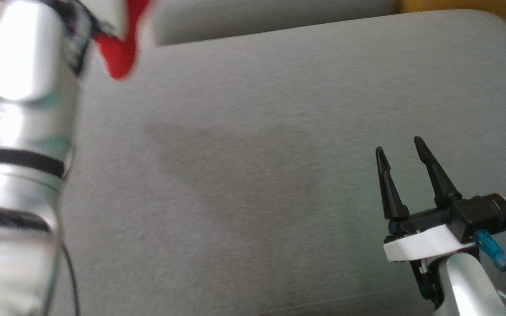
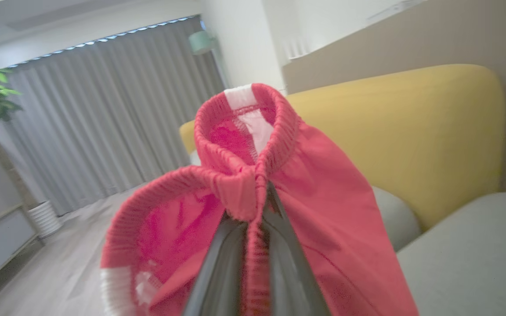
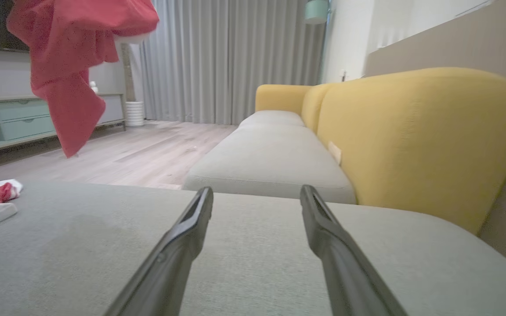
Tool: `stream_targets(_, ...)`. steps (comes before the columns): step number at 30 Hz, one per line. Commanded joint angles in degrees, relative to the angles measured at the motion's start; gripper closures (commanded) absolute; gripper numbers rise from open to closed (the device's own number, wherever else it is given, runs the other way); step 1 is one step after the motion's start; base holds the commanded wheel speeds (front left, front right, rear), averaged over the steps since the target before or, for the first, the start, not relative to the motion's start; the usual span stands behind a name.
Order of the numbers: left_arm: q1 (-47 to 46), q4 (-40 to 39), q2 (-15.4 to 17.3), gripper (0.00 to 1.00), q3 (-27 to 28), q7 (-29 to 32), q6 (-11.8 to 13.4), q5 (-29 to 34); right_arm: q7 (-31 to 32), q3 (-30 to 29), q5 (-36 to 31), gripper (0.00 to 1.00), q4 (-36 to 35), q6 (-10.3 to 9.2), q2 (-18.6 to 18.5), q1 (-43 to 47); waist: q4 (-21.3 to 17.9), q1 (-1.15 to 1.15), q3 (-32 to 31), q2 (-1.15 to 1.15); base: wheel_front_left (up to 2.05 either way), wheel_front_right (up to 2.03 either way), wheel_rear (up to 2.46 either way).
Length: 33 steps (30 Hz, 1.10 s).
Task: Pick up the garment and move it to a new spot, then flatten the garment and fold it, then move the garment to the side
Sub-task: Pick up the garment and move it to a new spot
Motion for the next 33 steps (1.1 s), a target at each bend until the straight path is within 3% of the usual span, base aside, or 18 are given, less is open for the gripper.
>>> stream_targets(1,0.1,-2.9,1.6,1.0,-0.7,-0.4,0.1,-1.4,-0.6,1.1,-0.3,0.0,-2.3,-0.04,0.5,-0.6,-4.7,0.0,-2.9,0.0,0.0,0.0,0.0)
stream_targets(6,6.7,-6.6,0.1,1.0,-6.3,-0.6,0.1,-4.6,-0.6,0.6,-0.3,0.0,-2.9,-0.04,0.7,0.1,-9.1,0.0,-2.5,0.0,0.0,0.0,0.0)
stream_targets(14,17.0,-8.3,-1.0,1.0,-12.1,-0.9,0.5,-4.4,-0.6,0.6,0.5,0.0,-3.2,-0.04,1.0,0.0,-13.1,0.0,1.6,0.0,0.0,0.0,0.0)
stream_targets(22,27.8,-8.5,-2.1,1.0,-15.7,-2.1,5.5,-1.8,-0.6,1.1,2.5,0.0,-3.2,-0.04,1.1,-1.3,-14.8,0.0,5.3,0.0,0.0,0.0,0.0)
stream_targets(25,31.1,-12.0,-2.1,1.0,-17.0,-2.2,7.3,-0.3,-0.6,1.3,2.4,0.0,-2.7,-0.04,1.1,-1.0,-14.2,0.0,4.8,0.0,0.0,0.0,0.0)
stream_targets(26,32.5,-13.1,-2.0,0.94,-17.4,-2.2,7.8,0.2,-0.6,1.5,2.2,0.0,-2.3,-0.04,1.1,-0.8,-13.8,0.0,4.1,0.0,0.0,0.0,0.0)
stream_targets(27,33.9,-14.3,-2.0,0.0,-17.5,-2.2,8.7,0.3,-0.6,1.7,1.9,0.0,-1.9,-0.04,1.1,-0.5,-13.4,0.0,3.3,0.0,0.0,0.0,0.0)
stream_targets(33,43.2,-24.6,-1.9,0.0,-16.4,-2.2,14.8,0.4,-0.6,1.8,1.2,0.0,0.1,-0.04,1.1,2.2,-9.8,0.0,-2.4,0.0,0.0,0.0,0.0)
